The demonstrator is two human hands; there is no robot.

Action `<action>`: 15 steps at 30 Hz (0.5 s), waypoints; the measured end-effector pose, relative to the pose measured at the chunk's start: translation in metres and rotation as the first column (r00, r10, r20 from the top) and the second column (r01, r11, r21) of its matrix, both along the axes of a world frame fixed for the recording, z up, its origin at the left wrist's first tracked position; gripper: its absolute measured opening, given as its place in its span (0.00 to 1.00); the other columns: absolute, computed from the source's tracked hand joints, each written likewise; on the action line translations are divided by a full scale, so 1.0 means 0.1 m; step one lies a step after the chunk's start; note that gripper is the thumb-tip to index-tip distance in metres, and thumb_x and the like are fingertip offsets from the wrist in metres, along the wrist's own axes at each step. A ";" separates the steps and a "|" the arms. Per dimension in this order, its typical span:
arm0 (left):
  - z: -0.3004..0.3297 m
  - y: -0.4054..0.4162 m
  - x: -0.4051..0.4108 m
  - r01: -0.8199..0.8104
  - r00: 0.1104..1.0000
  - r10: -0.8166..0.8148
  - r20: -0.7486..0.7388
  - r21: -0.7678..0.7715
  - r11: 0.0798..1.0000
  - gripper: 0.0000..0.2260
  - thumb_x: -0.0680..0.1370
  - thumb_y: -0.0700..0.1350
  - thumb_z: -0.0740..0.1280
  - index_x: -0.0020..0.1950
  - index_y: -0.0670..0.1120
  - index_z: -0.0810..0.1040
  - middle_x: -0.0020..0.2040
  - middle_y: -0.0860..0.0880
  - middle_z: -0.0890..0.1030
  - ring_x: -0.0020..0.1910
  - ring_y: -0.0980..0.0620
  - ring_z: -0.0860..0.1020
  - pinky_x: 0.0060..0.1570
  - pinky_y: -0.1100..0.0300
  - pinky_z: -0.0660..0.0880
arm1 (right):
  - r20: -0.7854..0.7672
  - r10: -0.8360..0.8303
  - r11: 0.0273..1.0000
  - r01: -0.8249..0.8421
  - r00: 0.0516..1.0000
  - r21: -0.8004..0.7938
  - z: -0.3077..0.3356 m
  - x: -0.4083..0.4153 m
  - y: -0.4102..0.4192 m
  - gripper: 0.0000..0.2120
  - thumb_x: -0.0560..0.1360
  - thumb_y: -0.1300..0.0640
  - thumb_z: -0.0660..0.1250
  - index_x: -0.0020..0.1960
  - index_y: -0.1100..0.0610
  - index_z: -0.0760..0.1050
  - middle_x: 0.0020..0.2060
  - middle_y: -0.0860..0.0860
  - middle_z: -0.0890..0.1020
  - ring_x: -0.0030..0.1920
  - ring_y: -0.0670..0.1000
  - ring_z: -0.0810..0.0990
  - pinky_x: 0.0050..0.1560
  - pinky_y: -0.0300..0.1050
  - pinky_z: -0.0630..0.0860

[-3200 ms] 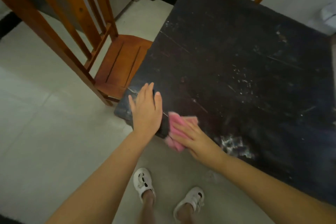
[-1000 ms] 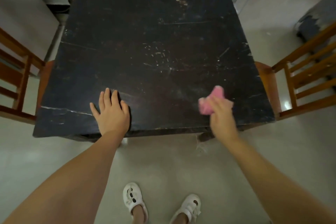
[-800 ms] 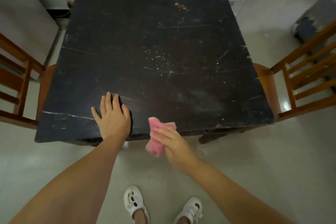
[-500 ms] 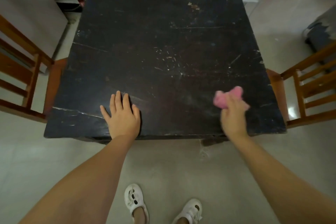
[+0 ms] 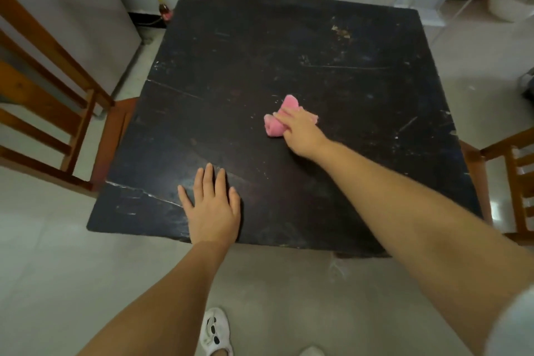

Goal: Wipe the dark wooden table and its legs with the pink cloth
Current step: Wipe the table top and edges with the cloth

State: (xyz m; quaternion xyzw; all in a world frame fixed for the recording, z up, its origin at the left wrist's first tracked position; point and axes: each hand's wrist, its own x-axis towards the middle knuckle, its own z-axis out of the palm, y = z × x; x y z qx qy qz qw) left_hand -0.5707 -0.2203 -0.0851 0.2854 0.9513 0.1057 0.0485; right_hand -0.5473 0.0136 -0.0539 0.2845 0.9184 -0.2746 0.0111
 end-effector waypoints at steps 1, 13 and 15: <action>0.00 0.00 0.00 0.007 1.000 -0.007 -0.007 0.003 1.000 0.28 0.76 0.55 0.39 0.72 0.48 0.62 0.75 0.47 0.58 0.75 0.49 0.52 0.70 0.43 0.39 | -0.019 0.081 0.994 -0.079 0.997 0.081 -0.07 -0.01 -0.14 0.22 0.75 0.64 0.55 0.67 0.55 0.72 0.68 0.59 0.69 0.68 0.64 0.66 0.70 0.54 0.58; 0.04 0.01 0.00 0.017 1.000 -0.017 0.026 -0.036 0.999 0.31 0.74 0.56 0.37 0.73 0.48 0.60 0.76 0.47 0.56 0.75 0.50 0.50 0.70 0.43 0.38 | -0.208 0.120 0.977 -0.153 0.971 -0.149 0.40 0.68 -0.51 0.13 0.76 0.70 0.56 0.53 0.74 0.75 0.47 0.69 0.80 0.45 0.54 0.78 0.57 0.36 0.72; 0.02 0.01 -0.01 0.017 1.000 -0.016 0.016 -0.063 0.998 0.29 0.76 0.55 0.38 0.74 0.49 0.58 0.76 0.48 0.55 0.75 0.50 0.48 0.70 0.44 0.37 | -0.275 -0.035 0.999 0.031 0.961 -0.022 0.32 0.17 0.09 0.22 0.71 0.71 0.54 0.62 0.71 0.74 0.60 0.69 0.76 0.60 0.59 0.76 0.68 0.34 0.60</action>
